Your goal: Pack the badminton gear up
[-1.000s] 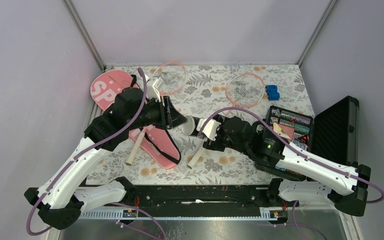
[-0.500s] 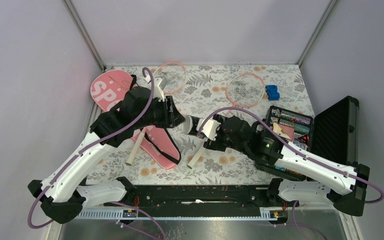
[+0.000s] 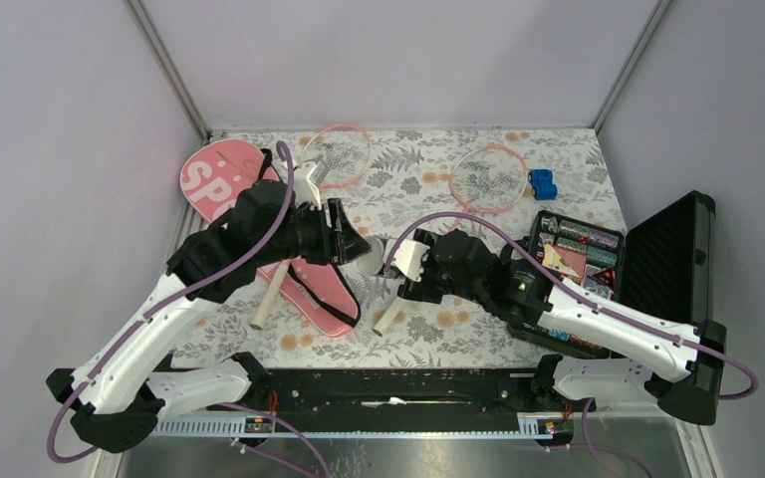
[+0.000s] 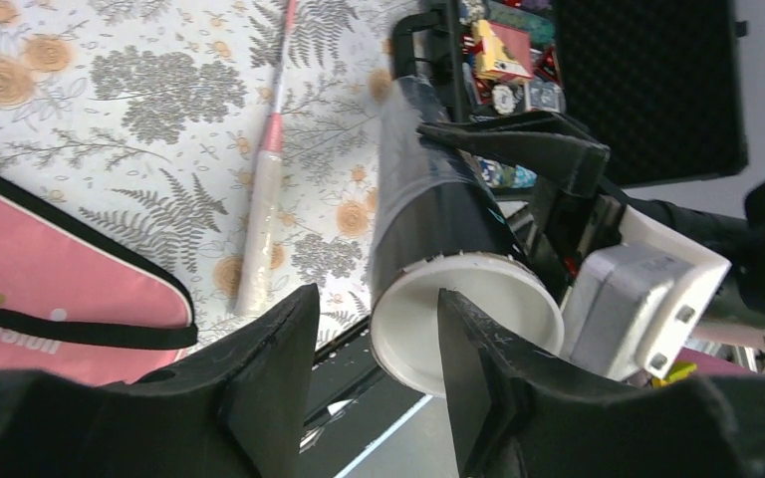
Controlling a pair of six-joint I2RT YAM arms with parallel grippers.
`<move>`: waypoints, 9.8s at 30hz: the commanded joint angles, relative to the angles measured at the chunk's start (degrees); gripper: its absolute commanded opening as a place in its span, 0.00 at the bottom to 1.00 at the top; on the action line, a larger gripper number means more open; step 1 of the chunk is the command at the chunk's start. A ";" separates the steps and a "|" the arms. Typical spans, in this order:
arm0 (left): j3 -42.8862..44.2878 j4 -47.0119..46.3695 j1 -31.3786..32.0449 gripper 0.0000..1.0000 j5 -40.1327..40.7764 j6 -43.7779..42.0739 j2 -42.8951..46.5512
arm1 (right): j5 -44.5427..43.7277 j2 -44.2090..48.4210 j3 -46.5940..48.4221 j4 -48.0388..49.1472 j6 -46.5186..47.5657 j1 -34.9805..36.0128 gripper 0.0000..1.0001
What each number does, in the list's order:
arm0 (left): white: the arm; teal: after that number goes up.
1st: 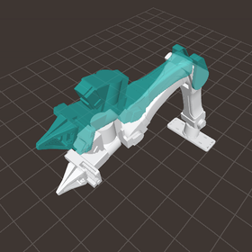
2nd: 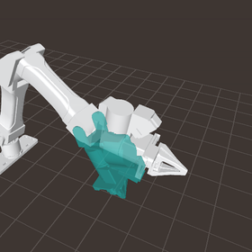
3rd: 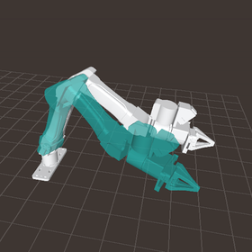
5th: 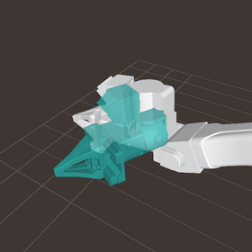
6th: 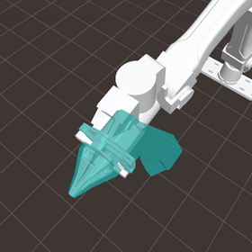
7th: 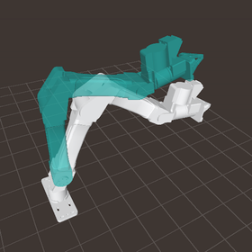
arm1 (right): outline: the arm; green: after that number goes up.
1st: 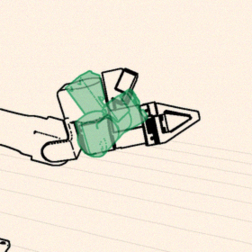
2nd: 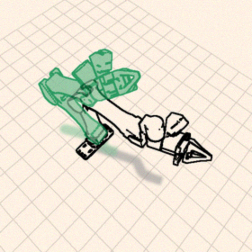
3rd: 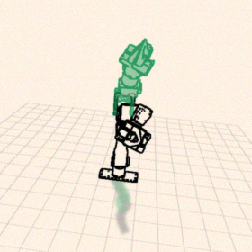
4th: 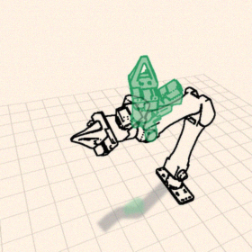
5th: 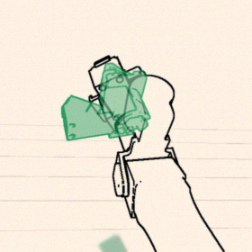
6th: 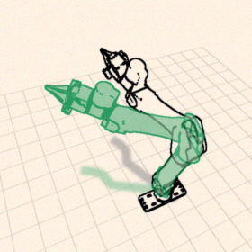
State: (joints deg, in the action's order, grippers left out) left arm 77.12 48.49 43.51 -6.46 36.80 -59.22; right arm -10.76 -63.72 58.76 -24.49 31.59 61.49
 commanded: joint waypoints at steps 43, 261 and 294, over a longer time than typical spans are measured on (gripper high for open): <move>-10.13 -6.26 0.46 0.63 5.50 0.47 -2.14 | 17.03 7.51 -5.83 30.91 4.56 0.91 0.31; -21.29 -19.97 -32.62 0.00 -25.59 -5.66 -1.61 | 33.23 -27.31 12.30 27.63 -82.26 -23.36 0.60; -16.99 -9.08 -32.39 0.00 -21.12 -11.70 3.94 | 29.64 -21.07 15.34 14.70 -73.73 -23.33 0.61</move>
State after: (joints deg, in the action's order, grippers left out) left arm 56.64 40.21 11.14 -28.73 27.42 -56.80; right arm 21.30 -88.58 70.67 -6.39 -44.31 37.74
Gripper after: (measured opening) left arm 0.045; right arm 0.611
